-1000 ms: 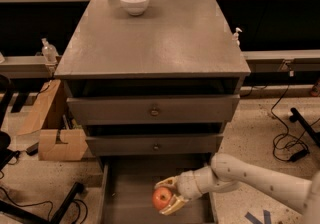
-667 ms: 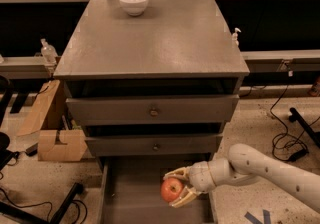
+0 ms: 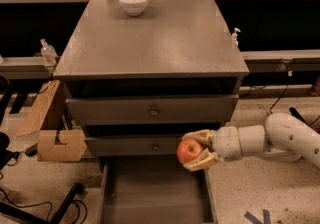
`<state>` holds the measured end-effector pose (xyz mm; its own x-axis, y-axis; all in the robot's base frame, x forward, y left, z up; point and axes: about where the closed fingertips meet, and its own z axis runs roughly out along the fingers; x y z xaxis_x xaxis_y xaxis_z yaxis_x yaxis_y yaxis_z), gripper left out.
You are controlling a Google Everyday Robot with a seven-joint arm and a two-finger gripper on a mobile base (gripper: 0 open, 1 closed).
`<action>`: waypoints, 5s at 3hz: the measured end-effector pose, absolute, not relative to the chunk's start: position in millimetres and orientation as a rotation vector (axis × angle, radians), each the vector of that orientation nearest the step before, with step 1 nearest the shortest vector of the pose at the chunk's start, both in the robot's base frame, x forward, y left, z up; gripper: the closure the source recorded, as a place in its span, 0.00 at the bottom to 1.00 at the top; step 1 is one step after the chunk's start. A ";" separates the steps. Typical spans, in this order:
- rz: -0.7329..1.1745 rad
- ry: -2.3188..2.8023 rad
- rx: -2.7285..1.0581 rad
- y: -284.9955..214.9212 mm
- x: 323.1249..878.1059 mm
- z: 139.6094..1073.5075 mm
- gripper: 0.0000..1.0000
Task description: Pick apple from bottom drawer and place on counter
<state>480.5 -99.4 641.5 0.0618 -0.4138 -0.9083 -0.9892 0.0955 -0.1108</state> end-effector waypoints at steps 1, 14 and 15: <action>0.734 1.508 -1.467 -107.8 488.6 671.8 1.00; 0.525 1.863 -1.031 -104.8 850.1 841.4 1.00; 0.526 1.864 -1.031 -104.7 850.1 845.6 0.82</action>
Offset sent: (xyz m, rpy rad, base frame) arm 0.0064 -0.0070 0.0223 -0.0315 -0.0326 -0.0307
